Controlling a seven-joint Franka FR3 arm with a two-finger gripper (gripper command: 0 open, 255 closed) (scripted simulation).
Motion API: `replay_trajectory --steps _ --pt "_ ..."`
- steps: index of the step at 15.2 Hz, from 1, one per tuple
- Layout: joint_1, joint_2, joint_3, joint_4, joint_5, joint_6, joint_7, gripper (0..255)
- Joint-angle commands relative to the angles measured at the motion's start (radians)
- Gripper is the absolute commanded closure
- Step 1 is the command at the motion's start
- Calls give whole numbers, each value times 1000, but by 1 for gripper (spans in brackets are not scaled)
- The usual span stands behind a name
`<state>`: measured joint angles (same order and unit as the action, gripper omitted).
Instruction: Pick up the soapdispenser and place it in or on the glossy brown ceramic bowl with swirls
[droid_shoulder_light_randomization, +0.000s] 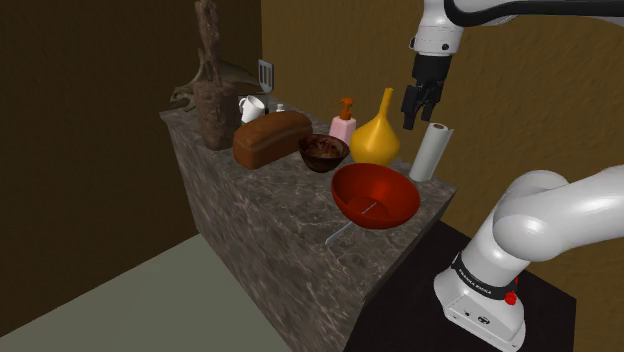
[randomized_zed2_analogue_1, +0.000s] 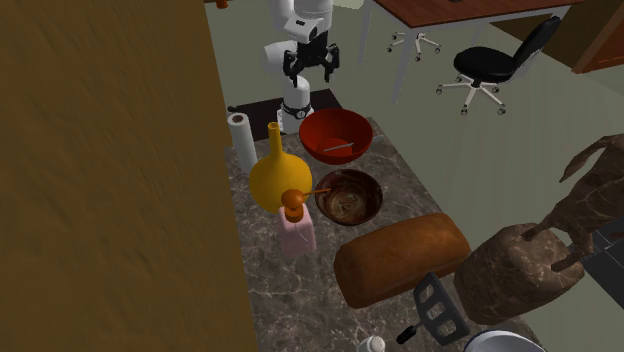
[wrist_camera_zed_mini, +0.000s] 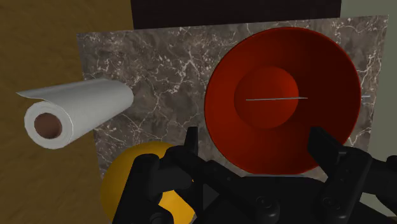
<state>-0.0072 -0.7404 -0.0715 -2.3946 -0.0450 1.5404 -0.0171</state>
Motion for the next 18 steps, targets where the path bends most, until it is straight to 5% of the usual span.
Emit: replay_trajectory --steps 1,10,18 --pt "0 0 0 0 0 0 0 0" --pt "-4 250 -100 87 -52 267 -145 0" --pt "3 503 -175 250 -26 447 -281 0"
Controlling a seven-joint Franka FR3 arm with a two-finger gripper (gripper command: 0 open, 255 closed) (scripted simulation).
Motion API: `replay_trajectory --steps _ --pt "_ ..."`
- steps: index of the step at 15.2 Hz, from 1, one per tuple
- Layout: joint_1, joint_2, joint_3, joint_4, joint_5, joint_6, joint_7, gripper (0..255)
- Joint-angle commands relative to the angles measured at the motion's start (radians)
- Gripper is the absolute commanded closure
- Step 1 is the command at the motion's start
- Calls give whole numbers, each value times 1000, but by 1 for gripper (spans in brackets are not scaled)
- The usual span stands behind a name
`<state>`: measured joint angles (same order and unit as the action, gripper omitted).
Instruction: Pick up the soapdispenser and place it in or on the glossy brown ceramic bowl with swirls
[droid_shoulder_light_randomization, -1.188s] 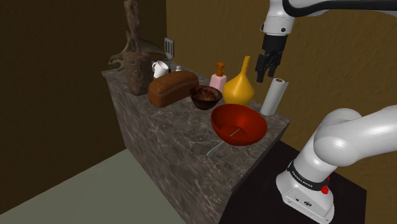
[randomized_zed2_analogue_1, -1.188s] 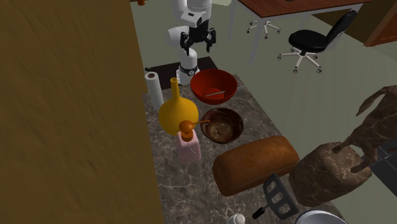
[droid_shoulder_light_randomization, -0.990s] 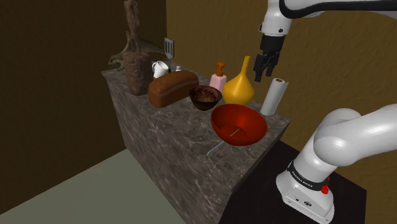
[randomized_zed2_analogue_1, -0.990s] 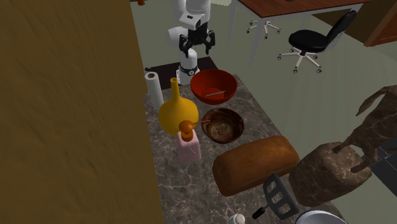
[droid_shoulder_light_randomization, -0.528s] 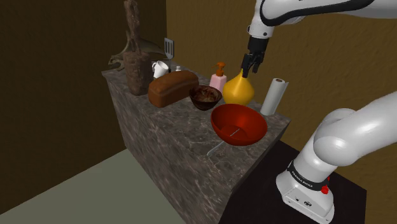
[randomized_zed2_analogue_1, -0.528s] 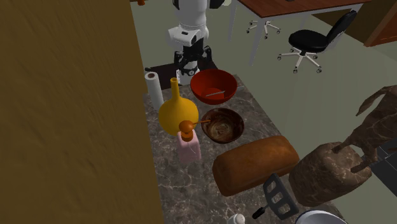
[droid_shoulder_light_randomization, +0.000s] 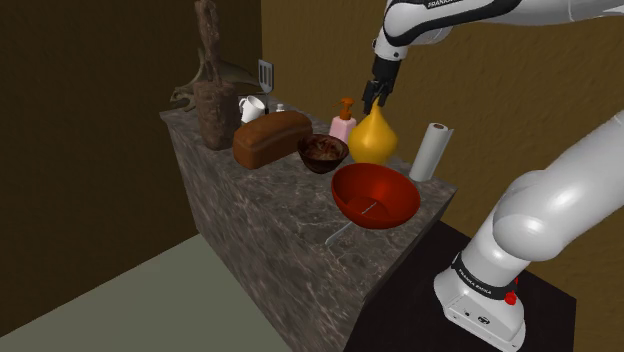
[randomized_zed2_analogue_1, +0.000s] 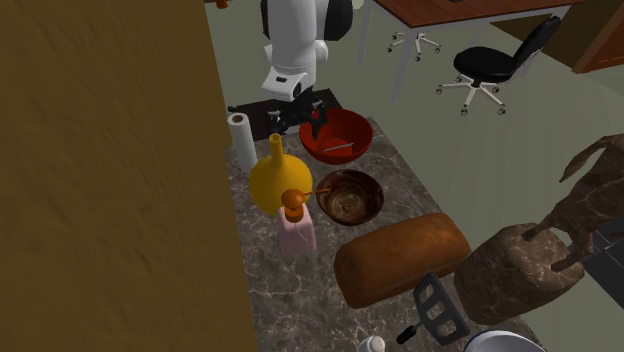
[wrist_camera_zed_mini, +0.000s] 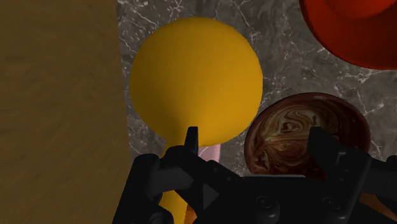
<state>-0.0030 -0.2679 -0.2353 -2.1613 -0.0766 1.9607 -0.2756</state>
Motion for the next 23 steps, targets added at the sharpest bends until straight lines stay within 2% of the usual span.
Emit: replay_trajectory --steps 1,10,17,23 --pt "0 63 -19 43 14 44 -41 0" --pt "-15 350 -62 314 127 141 -202 0" --pt "-18 392 -60 272 144 223 -213 0" --pt "-19 396 -60 269 145 229 -214 0"
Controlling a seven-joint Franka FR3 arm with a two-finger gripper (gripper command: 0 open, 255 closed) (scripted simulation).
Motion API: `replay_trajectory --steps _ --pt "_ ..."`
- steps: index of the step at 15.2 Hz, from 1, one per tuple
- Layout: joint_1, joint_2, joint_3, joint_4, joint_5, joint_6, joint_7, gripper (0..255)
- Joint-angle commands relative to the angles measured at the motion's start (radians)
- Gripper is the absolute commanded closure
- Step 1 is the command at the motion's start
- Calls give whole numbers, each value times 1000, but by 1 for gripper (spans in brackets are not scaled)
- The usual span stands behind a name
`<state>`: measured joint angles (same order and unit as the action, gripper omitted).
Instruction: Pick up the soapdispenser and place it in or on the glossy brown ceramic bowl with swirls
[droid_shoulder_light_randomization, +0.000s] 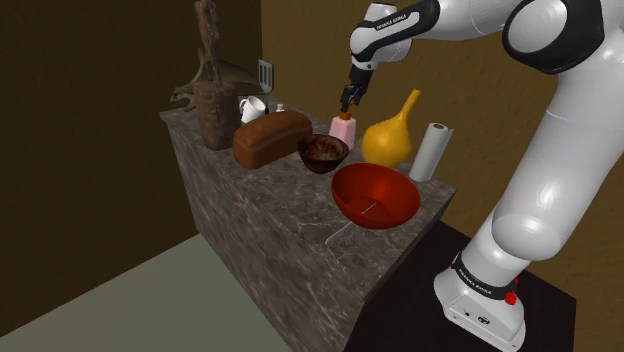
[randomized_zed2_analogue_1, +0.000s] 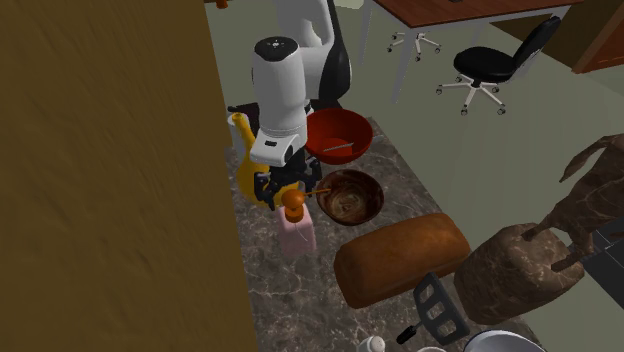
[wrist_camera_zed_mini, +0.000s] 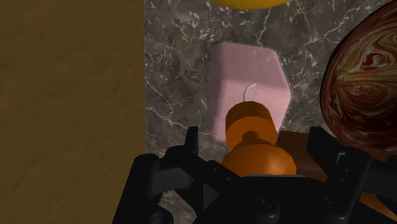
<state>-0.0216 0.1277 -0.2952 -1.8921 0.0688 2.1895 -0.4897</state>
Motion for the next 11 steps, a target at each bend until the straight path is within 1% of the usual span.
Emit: replay_trajectory --steps 1,2,3,11 --pt "0 0 0 0 0 0 0 0" --pt "0 0 0 0 0 0 0 0" --pt "0 0 0 0 0 0 0 255" --pt "0 0 0 0 0 0 0 255"
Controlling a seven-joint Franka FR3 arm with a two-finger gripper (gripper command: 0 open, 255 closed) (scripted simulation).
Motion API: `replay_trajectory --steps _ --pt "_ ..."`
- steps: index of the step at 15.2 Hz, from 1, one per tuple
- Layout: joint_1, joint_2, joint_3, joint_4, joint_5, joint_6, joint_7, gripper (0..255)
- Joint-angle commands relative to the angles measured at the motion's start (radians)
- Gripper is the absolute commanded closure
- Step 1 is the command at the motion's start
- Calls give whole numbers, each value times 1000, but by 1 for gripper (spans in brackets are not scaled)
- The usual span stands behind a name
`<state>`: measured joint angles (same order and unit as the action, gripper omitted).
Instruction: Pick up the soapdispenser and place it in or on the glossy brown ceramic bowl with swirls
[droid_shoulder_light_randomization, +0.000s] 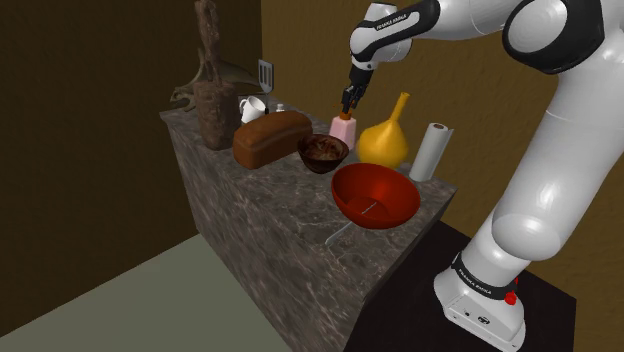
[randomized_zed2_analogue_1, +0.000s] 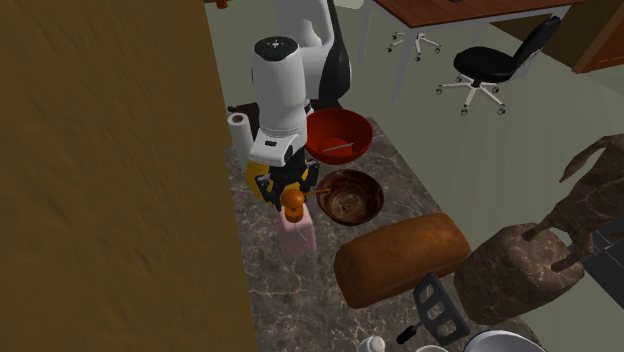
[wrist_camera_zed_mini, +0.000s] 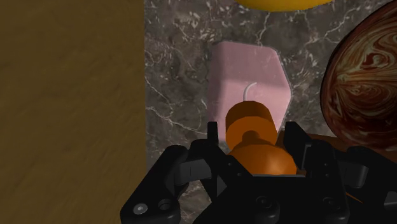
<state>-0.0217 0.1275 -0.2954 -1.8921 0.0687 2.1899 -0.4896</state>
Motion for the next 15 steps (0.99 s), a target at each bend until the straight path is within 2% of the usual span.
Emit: replay_trajectory --steps 1,15 --pt "0 0 0 0 0 0 0 255" --pt "1 -34 -2 147 -17 -180 14 255"
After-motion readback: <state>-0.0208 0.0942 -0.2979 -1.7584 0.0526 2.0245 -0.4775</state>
